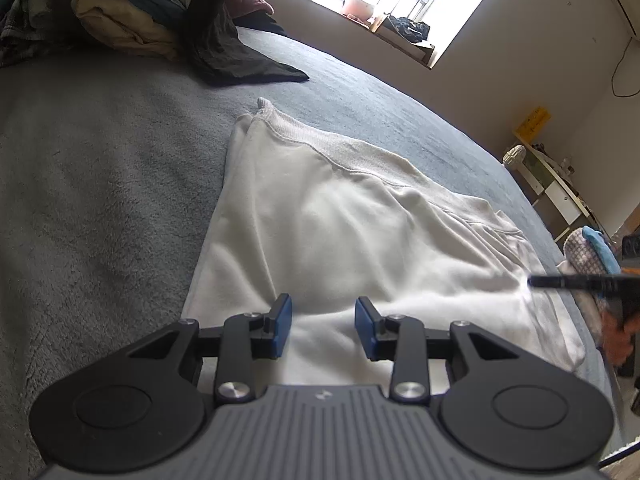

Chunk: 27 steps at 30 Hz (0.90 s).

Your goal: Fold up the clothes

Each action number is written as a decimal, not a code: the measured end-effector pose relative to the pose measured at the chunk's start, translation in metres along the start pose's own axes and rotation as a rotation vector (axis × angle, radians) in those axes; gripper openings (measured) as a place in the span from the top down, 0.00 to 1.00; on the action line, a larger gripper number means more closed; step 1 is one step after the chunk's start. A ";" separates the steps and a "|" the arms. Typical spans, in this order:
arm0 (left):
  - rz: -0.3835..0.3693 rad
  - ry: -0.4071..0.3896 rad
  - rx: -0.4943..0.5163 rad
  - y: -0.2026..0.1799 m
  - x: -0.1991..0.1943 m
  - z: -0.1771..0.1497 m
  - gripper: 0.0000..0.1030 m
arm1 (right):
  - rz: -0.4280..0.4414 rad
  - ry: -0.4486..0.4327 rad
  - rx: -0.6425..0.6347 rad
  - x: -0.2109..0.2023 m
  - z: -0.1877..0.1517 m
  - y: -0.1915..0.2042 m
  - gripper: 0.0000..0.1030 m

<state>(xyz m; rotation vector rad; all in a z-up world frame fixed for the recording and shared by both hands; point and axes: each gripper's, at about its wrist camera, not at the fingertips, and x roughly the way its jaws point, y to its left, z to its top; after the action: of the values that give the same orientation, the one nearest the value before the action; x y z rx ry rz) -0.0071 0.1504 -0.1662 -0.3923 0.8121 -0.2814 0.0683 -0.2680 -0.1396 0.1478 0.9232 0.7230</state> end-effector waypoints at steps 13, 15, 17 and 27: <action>0.031 0.001 0.018 -0.006 0.002 0.000 0.65 | -0.105 -0.140 0.205 -0.041 -0.018 -0.071 0.90; 0.037 0.004 0.023 -0.007 0.001 0.000 0.65 | -0.145 -0.093 0.156 -0.021 -0.011 -0.071 0.90; 0.039 0.007 0.029 -0.008 0.001 0.000 0.65 | -0.239 -0.099 0.188 -0.011 -0.001 -0.091 0.97; 0.052 0.011 0.018 -0.010 0.001 0.001 0.64 | 0.033 -0.076 0.044 0.017 0.033 -0.035 0.92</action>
<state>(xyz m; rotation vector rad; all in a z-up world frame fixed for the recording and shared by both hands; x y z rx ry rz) -0.0064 0.1411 -0.1618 -0.3526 0.8285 -0.2420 0.1178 -0.2781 -0.1448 0.2284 0.8661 0.7235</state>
